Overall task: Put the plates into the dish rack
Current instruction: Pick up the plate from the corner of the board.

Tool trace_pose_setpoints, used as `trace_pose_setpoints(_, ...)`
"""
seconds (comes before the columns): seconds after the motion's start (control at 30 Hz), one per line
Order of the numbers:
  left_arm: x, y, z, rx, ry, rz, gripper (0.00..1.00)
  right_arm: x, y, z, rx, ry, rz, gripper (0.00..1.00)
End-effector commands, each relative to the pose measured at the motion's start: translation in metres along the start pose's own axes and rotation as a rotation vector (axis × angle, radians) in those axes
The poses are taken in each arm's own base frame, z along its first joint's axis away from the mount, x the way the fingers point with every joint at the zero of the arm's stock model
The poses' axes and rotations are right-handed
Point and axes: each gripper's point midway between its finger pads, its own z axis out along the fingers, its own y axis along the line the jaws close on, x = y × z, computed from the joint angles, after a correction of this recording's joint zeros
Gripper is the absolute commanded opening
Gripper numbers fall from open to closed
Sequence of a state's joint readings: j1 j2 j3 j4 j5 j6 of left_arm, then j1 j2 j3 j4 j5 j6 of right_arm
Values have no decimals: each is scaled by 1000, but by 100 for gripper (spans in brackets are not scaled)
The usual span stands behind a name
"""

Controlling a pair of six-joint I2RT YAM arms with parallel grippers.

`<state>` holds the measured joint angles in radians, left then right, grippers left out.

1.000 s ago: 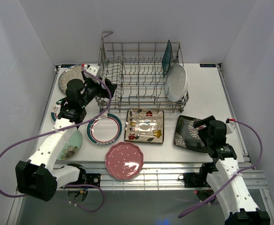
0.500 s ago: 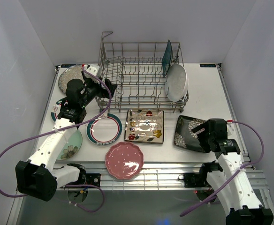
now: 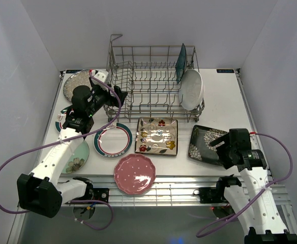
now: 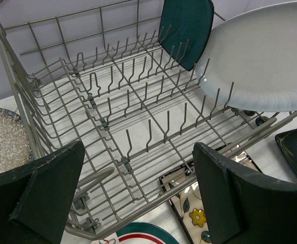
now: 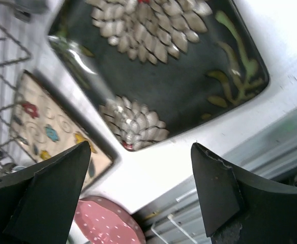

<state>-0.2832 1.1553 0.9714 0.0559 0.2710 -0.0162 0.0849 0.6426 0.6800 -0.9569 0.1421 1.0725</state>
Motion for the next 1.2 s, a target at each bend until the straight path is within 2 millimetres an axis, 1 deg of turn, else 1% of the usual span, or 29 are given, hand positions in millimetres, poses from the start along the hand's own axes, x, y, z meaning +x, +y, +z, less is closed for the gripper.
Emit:
trace_pose_setpoints(0.0,-12,-5,-8,15,-31,5,98,25,-28,7,79,88,31,85)
trace_pose_setpoints(0.03,-12,-5,-8,15,-33,6,98,30,-35,11,101,103,29,85)
trace_pose_setpoints(0.07,-12,-6,-8,18,-33,6,98,33,-38,12,108,116,31,84)
trace_pose_setpoints(0.17,-13,-5,-9,12,-34,8,98,33,-35,10,81,116,7,81)
trace_pose_setpoints(0.33,-16,-5,-11,9,-43,12,98,33,-38,15,112,114,25,81)
trace_pose_setpoints(0.37,-18,-5,-12,8,-46,12,98,34,-37,18,112,117,25,81)
trace_pose_setpoints(0.43,-16,-5,-12,8,-43,13,98,41,-43,28,125,142,28,81)
trace_pose_setpoints(0.47,-16,-5,-12,8,-43,12,98,42,-41,33,118,144,29,81)
trace_pose_setpoints(0.5,-16,-5,-11,8,-42,14,98,46,-48,39,138,156,33,81)
trace_pose_setpoints(0.63,-17,-4,-12,3,-45,15,98,47,-53,49,159,146,49,81)
trace_pose_setpoints(0.8,-18,-5,-13,3,-48,14,98,43,-47,57,98,101,112,80)
trace_pose_setpoints(0.83,-18,-4,-13,3,-48,14,98,45,-50,60,99,97,118,80)
trace_pose_setpoints(0.9,-17,-5,-13,6,-45,12,98,46,-49,64,87,96,130,80)
trace_pose_setpoints(0.93,-17,-5,-13,8,-45,12,98,46,-46,66,72,96,132,80)
trace_pose_setpoints(0.97,-18,-5,-13,8,-46,12,98,49,-50,71,85,103,136,80)
trace_pose_setpoints(1.0,-17,-6,-13,9,-45,12,98,49,-50,74,82,103,144,80)
trace_pose_setpoints(1.03,-17,-6,-13,9,-45,12,98,47,-46,77,59,91,148,79)
trace_pose_setpoints(1.07,-16,-5,-13,8,-43,13,98,51,-51,82,67,96,149,80)
trace_pose_setpoints(1.17,-18,-5,-13,5,-46,12,98,53,-50,90,37,91,168,80)
